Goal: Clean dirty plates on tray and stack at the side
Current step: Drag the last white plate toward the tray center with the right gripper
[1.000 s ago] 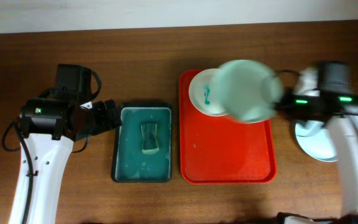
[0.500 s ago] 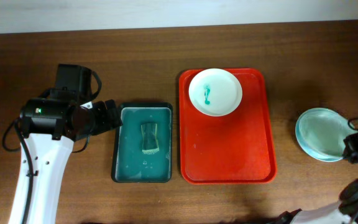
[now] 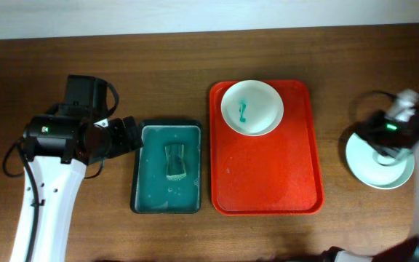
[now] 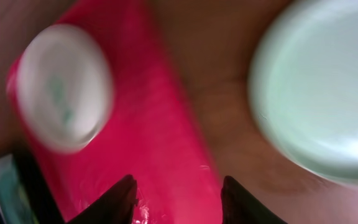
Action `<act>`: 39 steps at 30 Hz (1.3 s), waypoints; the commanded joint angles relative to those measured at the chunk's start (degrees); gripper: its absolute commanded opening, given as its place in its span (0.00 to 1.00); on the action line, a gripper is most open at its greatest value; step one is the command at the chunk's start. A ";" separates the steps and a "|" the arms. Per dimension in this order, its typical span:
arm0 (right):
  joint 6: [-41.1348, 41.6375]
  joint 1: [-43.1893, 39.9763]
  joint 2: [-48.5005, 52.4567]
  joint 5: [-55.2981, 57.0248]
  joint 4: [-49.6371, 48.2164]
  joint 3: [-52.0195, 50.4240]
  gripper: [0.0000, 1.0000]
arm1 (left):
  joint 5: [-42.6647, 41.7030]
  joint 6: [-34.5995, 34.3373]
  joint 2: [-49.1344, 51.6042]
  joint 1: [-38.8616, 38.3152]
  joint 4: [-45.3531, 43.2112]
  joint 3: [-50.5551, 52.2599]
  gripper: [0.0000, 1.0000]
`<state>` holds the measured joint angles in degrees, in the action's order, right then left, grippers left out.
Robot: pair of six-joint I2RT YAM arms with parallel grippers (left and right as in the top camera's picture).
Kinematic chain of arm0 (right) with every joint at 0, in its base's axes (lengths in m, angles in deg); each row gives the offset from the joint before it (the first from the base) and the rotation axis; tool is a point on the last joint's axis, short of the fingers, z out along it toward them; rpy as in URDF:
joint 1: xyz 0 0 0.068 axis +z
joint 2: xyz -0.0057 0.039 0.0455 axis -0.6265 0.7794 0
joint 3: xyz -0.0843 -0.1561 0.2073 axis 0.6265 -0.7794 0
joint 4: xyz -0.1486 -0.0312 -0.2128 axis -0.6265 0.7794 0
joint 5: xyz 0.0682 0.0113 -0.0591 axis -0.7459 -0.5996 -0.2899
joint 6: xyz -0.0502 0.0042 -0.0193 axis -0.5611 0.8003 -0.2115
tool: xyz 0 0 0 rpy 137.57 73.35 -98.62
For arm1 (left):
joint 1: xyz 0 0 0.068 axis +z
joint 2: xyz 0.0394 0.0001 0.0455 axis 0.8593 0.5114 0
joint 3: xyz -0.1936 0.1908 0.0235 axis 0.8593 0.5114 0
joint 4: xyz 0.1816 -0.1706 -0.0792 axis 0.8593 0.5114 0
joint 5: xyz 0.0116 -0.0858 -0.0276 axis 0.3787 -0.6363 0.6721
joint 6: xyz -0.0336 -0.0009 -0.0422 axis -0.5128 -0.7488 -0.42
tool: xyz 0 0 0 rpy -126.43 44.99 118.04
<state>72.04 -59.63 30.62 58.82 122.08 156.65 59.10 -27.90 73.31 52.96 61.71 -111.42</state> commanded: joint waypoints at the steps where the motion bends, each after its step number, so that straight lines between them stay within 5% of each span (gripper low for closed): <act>1: -5.97 14.84 1.99 5.42 -3.85 -0.02 0.46 | 0.66 0.17 -0.55 0.17 0.04 -0.92 0.99; 6: -5.79 26.05 14.03 19.04 -16.55 -0.15 0.50 | 0.66 0.17 -0.55 0.17 0.04 -0.92 0.99; 13: -5.70 25.29 29.44 14.40 -30.62 -0.15 0.50 | 0.63 0.17 -0.55 0.17 0.04 -0.92 0.99; 14: -3.65 25.29 31.21 13.99 -31.08 -0.15 0.46 | 0.66 0.17 -0.55 0.17 0.04 -0.92 0.99; 17: -0.74 25.27 33.18 10.93 -31.15 -0.15 0.09 | 0.63 0.17 -0.55 0.17 0.04 -0.92 0.99; 31: 2.43 23.45 13.60 8.52 3.69 0.04 0.04 | 0.63 0.17 -0.55 0.17 0.04 -0.92 1.00; 34: 8.50 23.43 13.53 8.02 2.75 -7.96 0.04 | 0.66 0.17 -0.55 0.17 0.04 -0.92 0.99; 39: 20.31 23.43 11.17 -1.99 -12.37 -23.93 0.04 | 0.66 0.17 -0.55 0.17 0.04 -0.92 1.00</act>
<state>84.08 -36.03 43.95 62.12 113.68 137.38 59.10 -27.88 73.31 52.96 61.64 -111.48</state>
